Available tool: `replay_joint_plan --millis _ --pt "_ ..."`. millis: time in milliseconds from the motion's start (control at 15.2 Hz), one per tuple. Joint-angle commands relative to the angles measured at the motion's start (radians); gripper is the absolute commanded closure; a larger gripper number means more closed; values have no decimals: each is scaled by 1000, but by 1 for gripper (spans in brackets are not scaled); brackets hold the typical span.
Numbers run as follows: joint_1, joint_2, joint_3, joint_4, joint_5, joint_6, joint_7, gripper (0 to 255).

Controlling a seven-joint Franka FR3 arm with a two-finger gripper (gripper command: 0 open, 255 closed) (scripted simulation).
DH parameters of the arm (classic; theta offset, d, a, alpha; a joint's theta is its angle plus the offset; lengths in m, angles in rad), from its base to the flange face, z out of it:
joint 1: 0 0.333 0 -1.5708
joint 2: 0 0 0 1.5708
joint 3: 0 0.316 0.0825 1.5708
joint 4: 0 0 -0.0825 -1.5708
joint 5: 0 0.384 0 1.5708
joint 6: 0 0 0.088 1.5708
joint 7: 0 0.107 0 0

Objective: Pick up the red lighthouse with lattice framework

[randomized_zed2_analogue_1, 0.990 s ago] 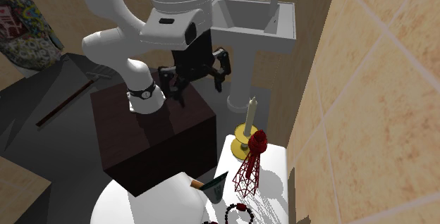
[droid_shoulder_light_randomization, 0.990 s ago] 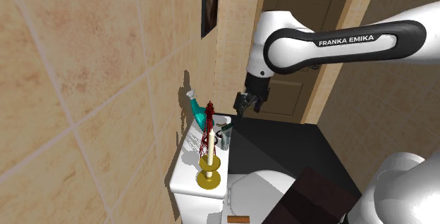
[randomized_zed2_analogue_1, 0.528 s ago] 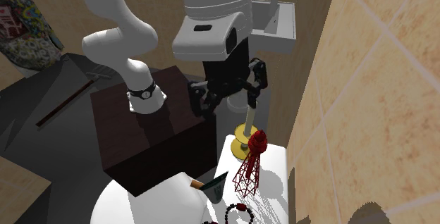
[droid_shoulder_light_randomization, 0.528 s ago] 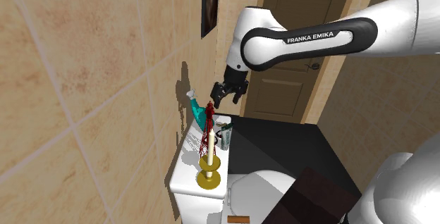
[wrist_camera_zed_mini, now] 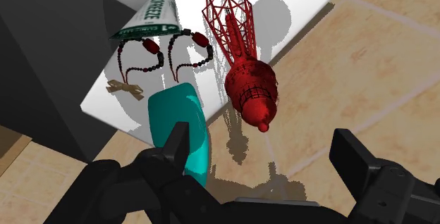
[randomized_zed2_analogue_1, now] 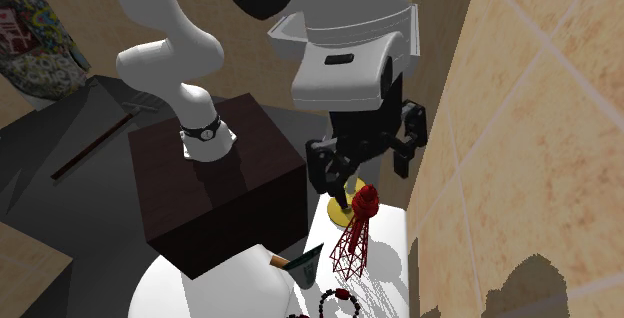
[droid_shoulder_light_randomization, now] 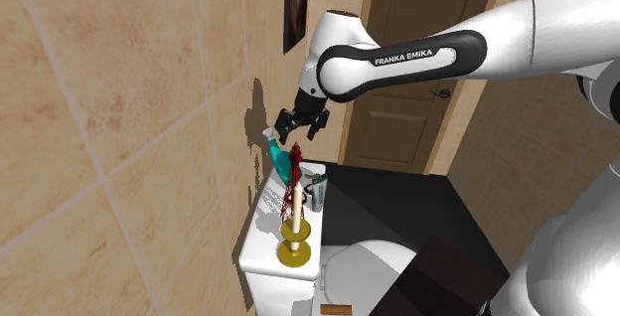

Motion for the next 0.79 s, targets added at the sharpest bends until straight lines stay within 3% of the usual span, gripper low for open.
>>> replay_joint_plan --millis 0,330,396,726 --pt "0 10 1 -15 -3 26 3 0" --pt "1 20 2 -51 -5 73 4 0" --pt "1 19 1 -54 -5 74 3 255" --pt "1 19 1 -56 -4 76 2 255"
